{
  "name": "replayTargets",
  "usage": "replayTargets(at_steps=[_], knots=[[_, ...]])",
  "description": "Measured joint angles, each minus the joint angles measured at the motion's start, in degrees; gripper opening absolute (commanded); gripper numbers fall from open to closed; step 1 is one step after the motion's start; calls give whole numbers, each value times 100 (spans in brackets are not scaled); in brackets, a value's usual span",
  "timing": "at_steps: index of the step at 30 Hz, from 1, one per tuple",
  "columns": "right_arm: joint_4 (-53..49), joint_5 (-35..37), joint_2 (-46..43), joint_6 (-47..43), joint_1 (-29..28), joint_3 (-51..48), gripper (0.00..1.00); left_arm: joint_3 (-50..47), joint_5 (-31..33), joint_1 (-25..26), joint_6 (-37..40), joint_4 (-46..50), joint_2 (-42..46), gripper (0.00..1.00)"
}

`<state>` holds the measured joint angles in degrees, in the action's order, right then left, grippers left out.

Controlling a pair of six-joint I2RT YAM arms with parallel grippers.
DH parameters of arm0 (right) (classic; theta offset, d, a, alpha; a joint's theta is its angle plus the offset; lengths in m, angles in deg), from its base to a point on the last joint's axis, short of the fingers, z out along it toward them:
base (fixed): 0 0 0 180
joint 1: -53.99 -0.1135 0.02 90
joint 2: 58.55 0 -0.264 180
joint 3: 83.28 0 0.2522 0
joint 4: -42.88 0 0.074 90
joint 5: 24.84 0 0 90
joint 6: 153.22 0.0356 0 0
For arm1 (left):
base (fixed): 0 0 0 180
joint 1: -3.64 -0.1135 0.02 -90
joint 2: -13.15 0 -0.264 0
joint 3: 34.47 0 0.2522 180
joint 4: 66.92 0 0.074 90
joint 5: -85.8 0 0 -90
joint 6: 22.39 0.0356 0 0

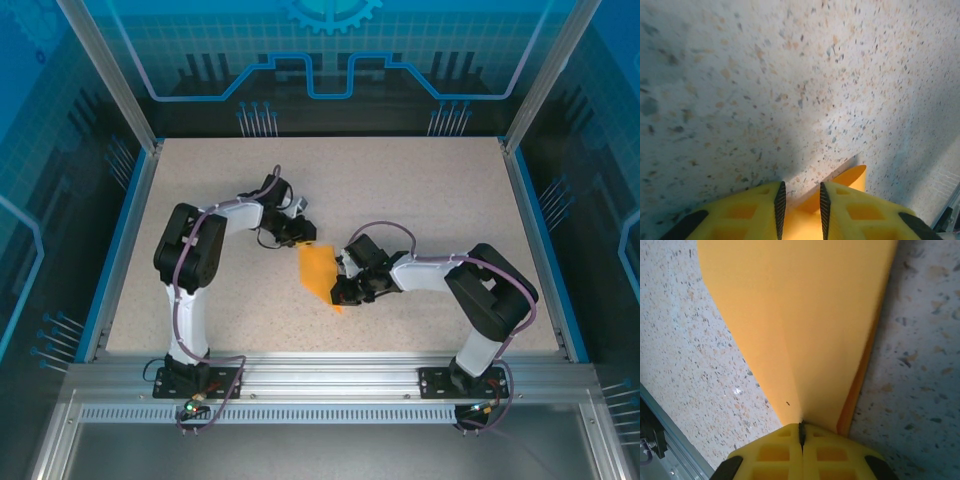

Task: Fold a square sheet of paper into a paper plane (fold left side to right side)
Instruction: Fourth fold the wing at the center of the table, then turn over the paper at the center of the table.

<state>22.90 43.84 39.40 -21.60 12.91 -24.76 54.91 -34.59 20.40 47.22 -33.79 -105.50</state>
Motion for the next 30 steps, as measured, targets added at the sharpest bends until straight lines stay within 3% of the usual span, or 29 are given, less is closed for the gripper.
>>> replayTargets(at_steps=[4,8,14,16,21,30], knots=[[208,-39,-11,105,-7,-76,1,-2,70,-138,44,153,378,42],[426,15,-103,168,-39,-203,11,-162,162,-225,83,168,1241,47],[476,404,-785,31,-61,-308,32,-1307,76,-232,-352,-256,2542,51],[457,564,-1150,-105,-55,-302,39,-1681,33,-212,-553,-334,2603,51],[160,876,-1552,-531,92,-101,46,-2267,-107,7,-1082,-625,2494,52],[-66,1108,-1679,-785,214,-85,48,-2288,-310,334,-1534,-1300,1838,53]])
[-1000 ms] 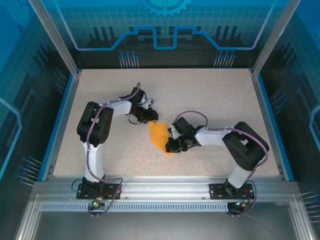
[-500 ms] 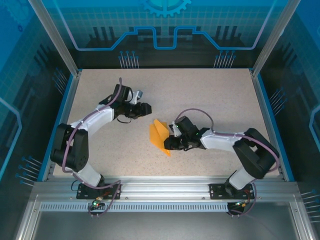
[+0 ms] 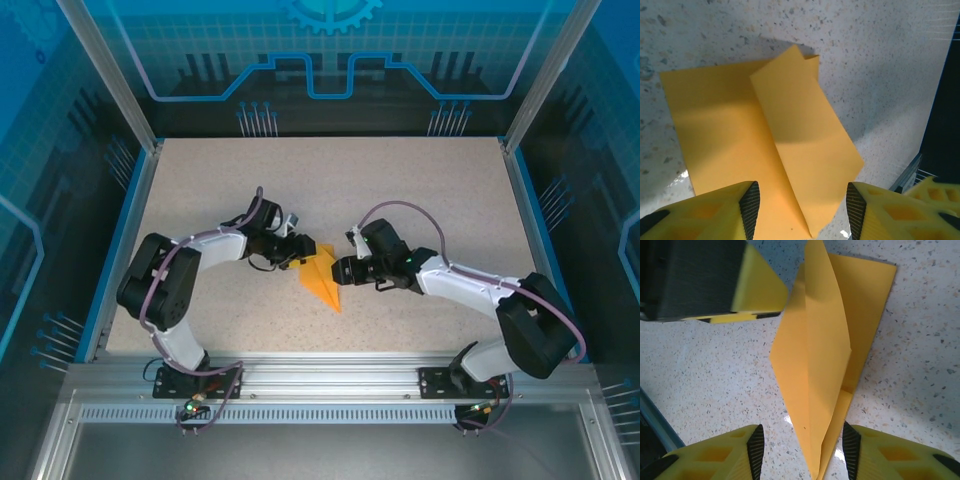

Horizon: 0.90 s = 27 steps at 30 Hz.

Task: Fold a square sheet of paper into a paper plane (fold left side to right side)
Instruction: Turn over the paper at the center of the table.

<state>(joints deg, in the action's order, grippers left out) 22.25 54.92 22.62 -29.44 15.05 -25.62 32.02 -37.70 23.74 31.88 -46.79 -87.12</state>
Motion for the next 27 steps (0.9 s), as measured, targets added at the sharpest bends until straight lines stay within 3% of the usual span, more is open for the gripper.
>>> replayTargets(at_steps=[11,17,22,27], knots=[[216,83,-745,219,0,-610,59,378,-96,282,-192,-221,-623,40],[780,-92,-1099,636,175,-1150,77,496,-157,308,-212,-313,-730,23],[1213,-378,-1338,979,555,-1556,100,507,-190,308,-170,-339,-710,16],[1475,-846,-1436,1016,909,-1613,100,656,-190,308,-144,-142,-363,13]])
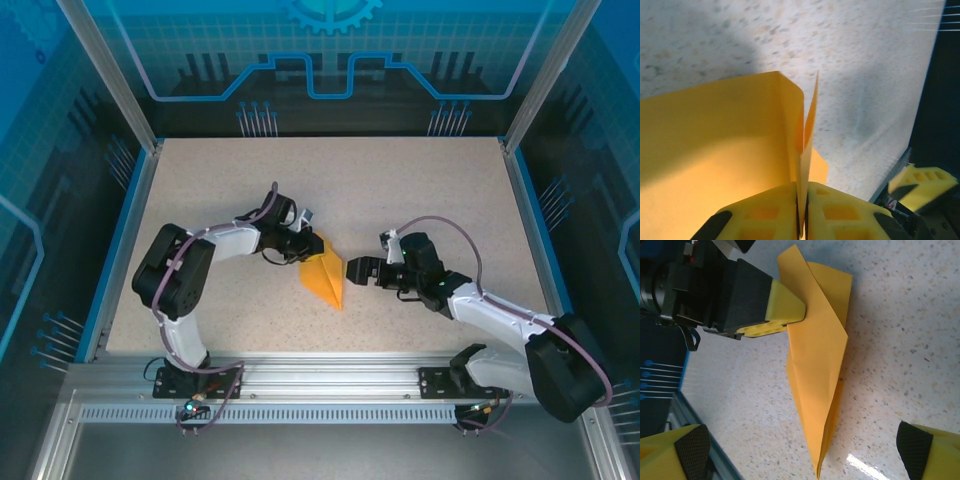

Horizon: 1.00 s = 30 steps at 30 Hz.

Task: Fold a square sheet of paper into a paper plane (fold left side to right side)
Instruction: Turn over the paper at the center of the table.

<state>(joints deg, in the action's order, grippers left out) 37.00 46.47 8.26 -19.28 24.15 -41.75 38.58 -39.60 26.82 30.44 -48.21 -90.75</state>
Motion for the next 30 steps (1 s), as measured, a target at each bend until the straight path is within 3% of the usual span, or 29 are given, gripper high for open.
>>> replayTargets(at_steps=[10,17,26,30], knots=[[643,-1357,-20,94,527,-179,100,800,90,-2,17,413,1211,11],[1781,-2363,39,490,549,-234,100,1158,127,-2,0,525,1565,10],[2680,-2776,299,1161,503,-175,99,1167,-114,0,-195,474,1775,11],[2826,-2828,321,1421,481,55,92,1167,-317,0,-354,251,1860,11]])
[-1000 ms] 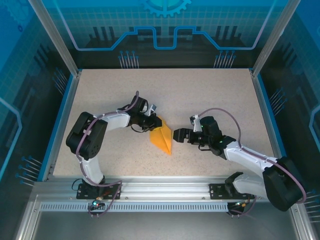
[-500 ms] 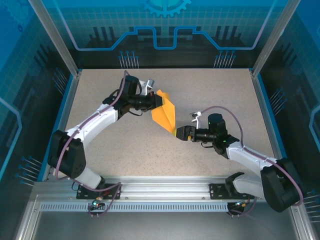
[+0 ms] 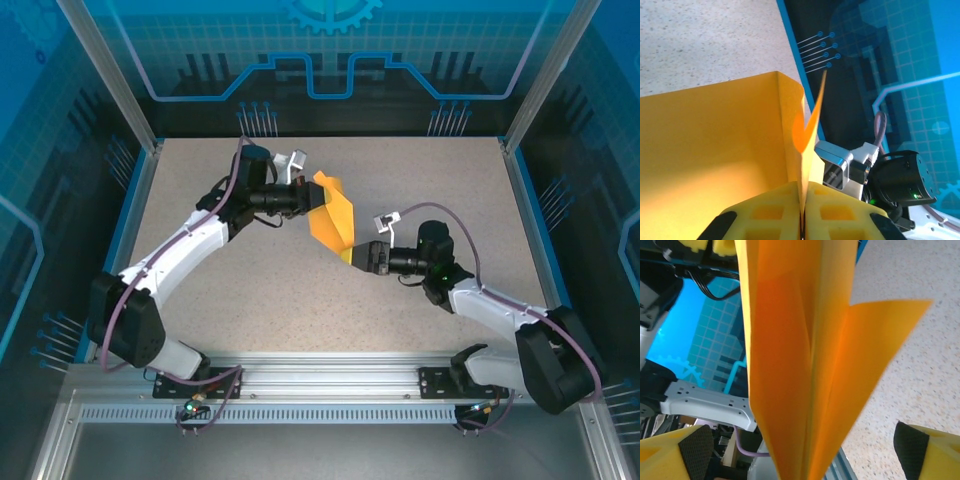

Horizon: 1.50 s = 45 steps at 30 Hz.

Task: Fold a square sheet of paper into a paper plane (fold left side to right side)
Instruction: Turn over the paper at the center of the table.

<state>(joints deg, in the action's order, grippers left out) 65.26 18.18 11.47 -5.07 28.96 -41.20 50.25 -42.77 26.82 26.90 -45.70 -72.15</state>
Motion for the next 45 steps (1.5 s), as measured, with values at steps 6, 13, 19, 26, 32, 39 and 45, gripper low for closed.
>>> replayTargets(at_steps=[6,13,19,26,32,39,45], knots=[[76,0,-28,166,-4,321,77,-107,-232,0,-179,-286,31,11],[-31,2,-278,133,17,529,58,-260,-330,0,-254,-348,31,11],[-168,4,-369,83,39,588,42,-350,-376,0,-256,-380,35,11],[-472,48,-372,-9,46,595,25,-367,-398,0,-291,-439,42,21],[-870,153,-372,-177,50,610,13,-367,-372,0,-144,-363,101,36],[-1720,341,-459,-625,50,706,8,-369,92,-24,413,350,457,68],[-3528,1123,-673,-1744,-63,1397,6,-664,706,-195,767,774,1281,89]])
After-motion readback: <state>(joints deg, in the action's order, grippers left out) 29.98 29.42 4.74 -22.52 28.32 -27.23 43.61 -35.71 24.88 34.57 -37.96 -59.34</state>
